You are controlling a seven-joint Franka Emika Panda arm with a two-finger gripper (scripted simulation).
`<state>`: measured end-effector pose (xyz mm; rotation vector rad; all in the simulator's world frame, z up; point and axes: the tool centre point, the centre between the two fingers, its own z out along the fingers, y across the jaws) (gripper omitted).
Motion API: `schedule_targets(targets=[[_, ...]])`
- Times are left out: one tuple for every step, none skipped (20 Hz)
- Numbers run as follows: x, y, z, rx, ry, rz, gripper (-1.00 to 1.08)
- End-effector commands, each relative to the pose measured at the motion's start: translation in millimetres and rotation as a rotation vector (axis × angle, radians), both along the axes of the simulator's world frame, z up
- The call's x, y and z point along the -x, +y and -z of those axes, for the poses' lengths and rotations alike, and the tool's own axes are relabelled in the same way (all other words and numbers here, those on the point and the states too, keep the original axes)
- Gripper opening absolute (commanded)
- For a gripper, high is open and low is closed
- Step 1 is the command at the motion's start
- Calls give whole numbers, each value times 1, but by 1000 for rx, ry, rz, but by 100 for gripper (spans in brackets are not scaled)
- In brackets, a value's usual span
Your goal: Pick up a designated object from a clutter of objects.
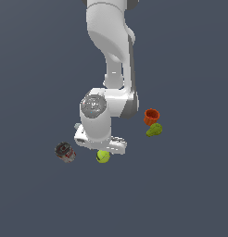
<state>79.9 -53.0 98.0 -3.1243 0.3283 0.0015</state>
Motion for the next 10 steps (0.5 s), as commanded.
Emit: schedule_targets(targets=[[-1,0,5,0,-1,4,100],[-1,-1,6,0,-1,5,100],[-1,-1,7,0,-1,5,100],[0,0,6,0,0,4,100],[0,0,6,0,0,4,100],[0,0,7,0,0,4,100],[0,0,9,0,0,4,100],[0,0,12,0,0,4,100],[0,0,15,0,0,4,100],[0,0,20,0,0,4,100]])
